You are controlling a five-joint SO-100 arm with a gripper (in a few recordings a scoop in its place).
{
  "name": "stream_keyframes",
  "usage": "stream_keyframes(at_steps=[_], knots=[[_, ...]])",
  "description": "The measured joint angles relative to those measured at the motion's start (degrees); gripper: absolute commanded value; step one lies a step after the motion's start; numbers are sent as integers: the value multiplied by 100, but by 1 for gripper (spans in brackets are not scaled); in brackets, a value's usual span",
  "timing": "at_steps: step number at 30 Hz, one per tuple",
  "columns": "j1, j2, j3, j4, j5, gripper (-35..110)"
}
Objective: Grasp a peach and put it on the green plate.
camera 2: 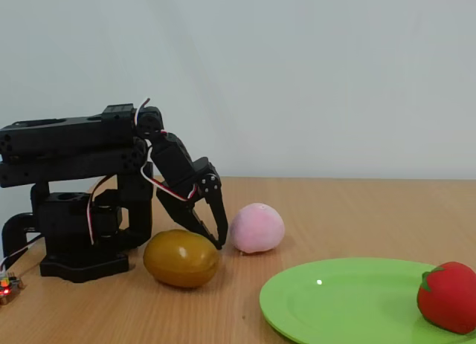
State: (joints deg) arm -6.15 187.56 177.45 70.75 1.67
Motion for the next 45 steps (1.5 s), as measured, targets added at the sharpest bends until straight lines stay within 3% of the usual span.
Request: stream_keyframes(at_steps=[37, 45], knots=[[123, 0, 0, 0, -114, -7], [-44, -53, -738, -26, -35, -7]])
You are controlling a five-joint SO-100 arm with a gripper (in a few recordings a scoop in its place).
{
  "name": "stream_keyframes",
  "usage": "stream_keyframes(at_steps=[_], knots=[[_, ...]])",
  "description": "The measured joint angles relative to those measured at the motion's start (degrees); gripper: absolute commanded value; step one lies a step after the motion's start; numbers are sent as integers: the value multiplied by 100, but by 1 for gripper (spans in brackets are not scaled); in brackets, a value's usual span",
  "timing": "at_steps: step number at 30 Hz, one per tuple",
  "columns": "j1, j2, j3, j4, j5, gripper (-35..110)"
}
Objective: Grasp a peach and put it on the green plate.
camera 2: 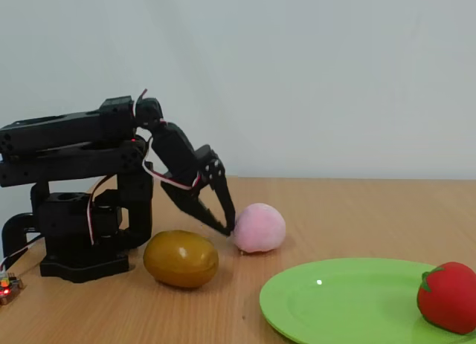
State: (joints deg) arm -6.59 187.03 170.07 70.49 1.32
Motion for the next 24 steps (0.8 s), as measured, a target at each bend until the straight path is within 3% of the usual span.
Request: stream_keyframes(at_steps=[14, 24], knots=[[97, -694, -1257, 35, -88, -7], [272, -1688, -1679, 35, -193, 15]])
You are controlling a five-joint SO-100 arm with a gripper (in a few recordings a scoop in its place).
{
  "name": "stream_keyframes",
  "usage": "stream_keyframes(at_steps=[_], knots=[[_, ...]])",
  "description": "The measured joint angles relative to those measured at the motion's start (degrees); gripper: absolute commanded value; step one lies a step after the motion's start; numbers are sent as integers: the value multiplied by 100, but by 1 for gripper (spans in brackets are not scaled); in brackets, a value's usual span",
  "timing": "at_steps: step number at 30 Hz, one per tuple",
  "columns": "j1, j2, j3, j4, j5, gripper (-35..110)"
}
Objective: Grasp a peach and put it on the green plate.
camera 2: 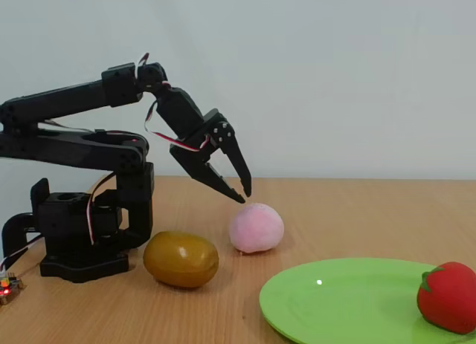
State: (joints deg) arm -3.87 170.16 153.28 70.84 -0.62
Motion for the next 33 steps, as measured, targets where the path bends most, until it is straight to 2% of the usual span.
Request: stream_keyframes(at_steps=[15, 33], knots=[[9, -1336, -562, 0, -246, 37], [193, -2487, -642, 0, -976, 40]])
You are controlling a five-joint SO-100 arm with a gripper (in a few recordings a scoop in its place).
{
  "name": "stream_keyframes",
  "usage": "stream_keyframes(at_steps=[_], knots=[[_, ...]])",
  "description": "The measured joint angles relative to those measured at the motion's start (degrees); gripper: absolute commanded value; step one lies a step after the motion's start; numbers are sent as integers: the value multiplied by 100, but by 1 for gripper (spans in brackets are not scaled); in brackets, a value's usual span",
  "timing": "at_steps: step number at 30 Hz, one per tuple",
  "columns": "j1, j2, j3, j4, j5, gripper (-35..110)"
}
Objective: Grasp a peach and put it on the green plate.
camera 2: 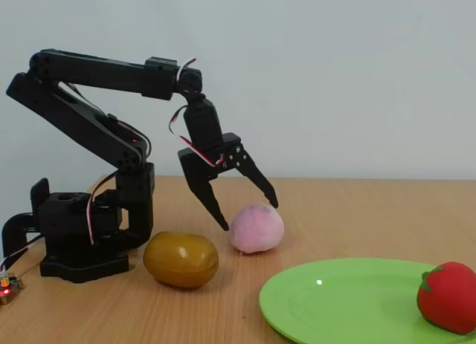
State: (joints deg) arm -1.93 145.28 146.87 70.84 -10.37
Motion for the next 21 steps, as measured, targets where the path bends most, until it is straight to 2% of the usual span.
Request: stream_keyframes(at_steps=[21], knots=[[-158, -976, -105, -431, -308, 47]])
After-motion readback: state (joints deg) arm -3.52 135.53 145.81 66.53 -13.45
